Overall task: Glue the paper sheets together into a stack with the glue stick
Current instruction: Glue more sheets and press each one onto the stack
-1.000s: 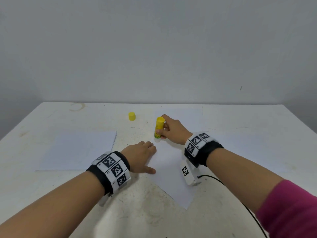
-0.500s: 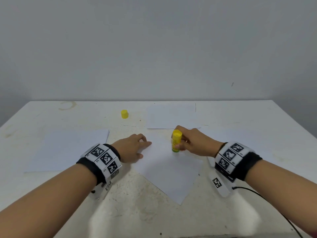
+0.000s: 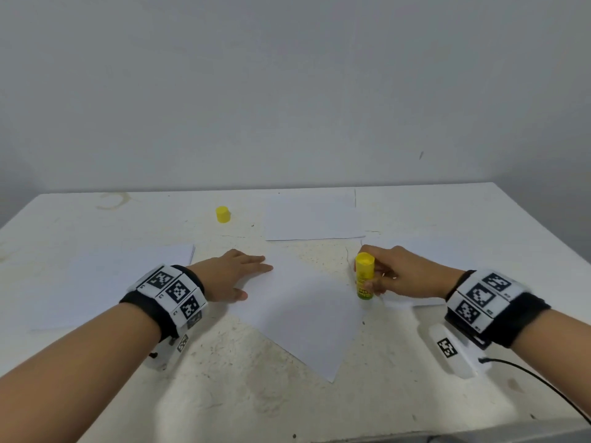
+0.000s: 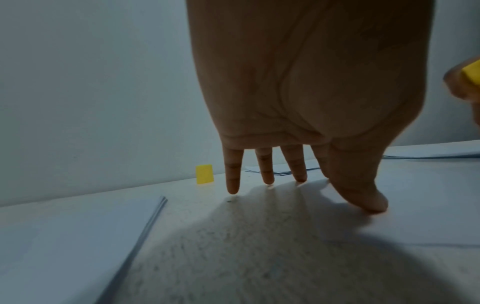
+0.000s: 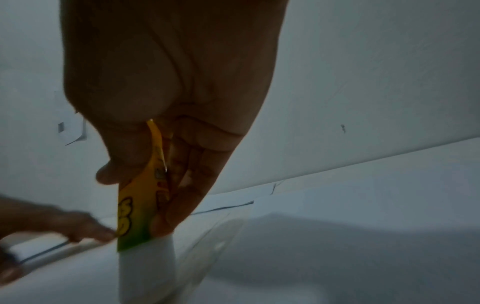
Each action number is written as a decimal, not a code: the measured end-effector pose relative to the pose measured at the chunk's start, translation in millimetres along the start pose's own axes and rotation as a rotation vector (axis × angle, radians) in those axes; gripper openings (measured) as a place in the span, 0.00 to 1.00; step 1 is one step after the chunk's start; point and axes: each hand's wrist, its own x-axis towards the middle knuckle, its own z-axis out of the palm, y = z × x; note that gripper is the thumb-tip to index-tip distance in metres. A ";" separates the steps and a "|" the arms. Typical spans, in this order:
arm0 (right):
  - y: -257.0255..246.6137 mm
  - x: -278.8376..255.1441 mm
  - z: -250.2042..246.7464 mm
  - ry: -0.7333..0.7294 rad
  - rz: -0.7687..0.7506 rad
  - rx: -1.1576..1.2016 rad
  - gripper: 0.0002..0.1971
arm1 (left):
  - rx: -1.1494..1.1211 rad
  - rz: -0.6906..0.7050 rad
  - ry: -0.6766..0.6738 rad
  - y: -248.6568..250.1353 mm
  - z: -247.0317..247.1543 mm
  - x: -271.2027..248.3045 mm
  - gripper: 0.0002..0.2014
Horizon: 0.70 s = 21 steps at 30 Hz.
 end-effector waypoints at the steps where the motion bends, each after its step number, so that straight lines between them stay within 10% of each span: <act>1: 0.0 0.9 -5.1 0.016 0.013 0.073 0.09 | -0.002 0.002 0.008 -1.7 0.7 -2.0 0.38; 5: -13.6 10.6 -24.7 0.335 -0.035 0.699 0.25 | 0.000 -0.009 0.037 -6.5 8.2 -10.6 0.39; 9: -40.0 44.7 -28.4 0.612 0.001 1.171 0.05 | -0.024 -0.096 0.019 -6.0 20.8 -18.9 0.41; 17: -78.3 133.5 20.3 0.372 0.151 1.563 0.09 | -0.136 -0.149 -0.125 -7.2 35.4 -22.1 0.69; 21: -98.0 173.5 45.0 0.170 0.139 1.366 0.09 | -0.159 -0.162 -0.126 -8.4 39.7 -16.2 0.75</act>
